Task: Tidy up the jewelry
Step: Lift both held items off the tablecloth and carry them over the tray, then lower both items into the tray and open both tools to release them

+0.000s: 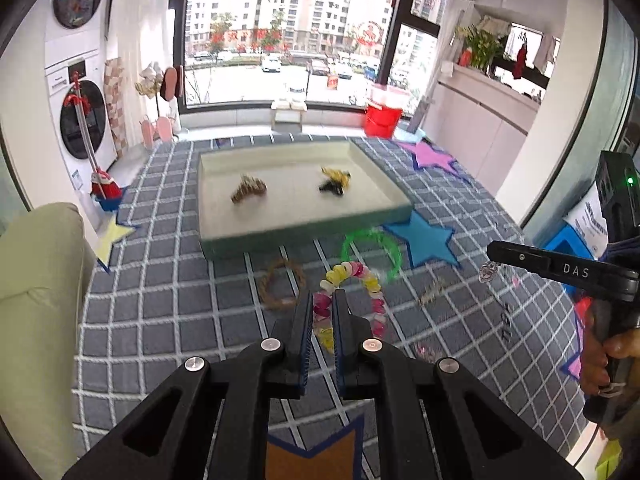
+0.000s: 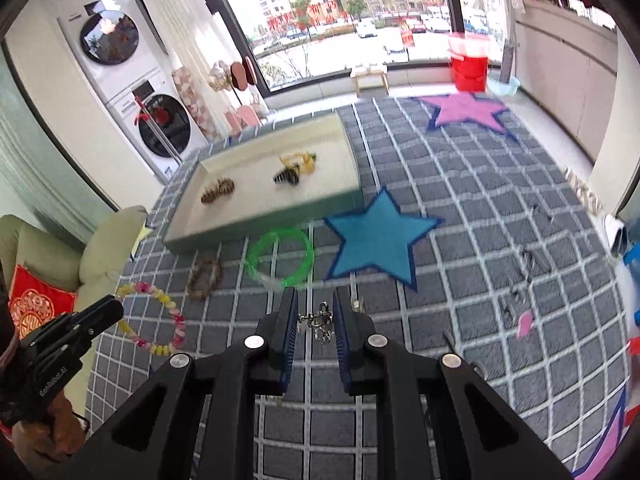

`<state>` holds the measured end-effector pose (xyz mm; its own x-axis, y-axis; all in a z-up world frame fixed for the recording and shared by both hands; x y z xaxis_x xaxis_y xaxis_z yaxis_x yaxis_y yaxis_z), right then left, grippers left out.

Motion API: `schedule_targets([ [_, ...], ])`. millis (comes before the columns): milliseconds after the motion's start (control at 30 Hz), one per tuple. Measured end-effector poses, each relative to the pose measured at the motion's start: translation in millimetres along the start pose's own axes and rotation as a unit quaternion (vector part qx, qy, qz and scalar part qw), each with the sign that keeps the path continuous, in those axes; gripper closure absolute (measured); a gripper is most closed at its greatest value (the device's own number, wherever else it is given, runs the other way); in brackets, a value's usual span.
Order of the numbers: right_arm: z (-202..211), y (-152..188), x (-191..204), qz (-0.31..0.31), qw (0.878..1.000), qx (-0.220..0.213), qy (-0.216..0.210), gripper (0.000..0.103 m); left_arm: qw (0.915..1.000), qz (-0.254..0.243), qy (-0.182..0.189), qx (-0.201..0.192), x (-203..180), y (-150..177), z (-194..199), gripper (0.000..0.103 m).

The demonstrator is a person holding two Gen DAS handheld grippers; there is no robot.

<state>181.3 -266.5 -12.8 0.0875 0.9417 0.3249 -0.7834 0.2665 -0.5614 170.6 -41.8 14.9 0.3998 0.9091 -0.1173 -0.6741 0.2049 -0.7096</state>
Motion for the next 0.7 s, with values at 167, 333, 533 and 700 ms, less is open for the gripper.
schedule_targets([
  [167, 2.7, -26.8, 5.8, 0.003, 1.000, -0.011, -0.007, 0.083, 0.9998, 0.005, -0.008, -0.018, 10.8, -25.4, 5.0, 0.079],
  [333, 0.5, -60.4, 19.5, 0.020, 0.999, -0.025, -0.007, 0.083, 0.9992, 0.004, -0.021, -0.035, 22.3, -57.1, 2.7, 0.079],
  [533, -19.7, -103.1, 32.3, 0.023, 0.999, -0.024, -0.020, 0.083, 0.9985, -0.002, -0.041, -0.037, 37.4, -90.4, -21.5, 0.079],
  [700, -51.1, -132.6, 40.6, 0.033, 0.999, -0.020, -0.022, 0.083, 0.9986, 0.007, -0.049, -0.020, 50.7, -109.1, -58.9, 0.079],
])
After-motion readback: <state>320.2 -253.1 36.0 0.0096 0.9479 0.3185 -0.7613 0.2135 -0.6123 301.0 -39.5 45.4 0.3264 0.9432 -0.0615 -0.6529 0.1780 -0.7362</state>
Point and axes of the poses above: each gripper's, at about its wrist camera, not at the fingertips, and z roughly against the way its jaws point, x to its left, y to its underside, the point moved 6 cm from there along -z, roughly the way its jaws point, and after that the axes turned 3 degrees about -z, right-handed, at the moved point
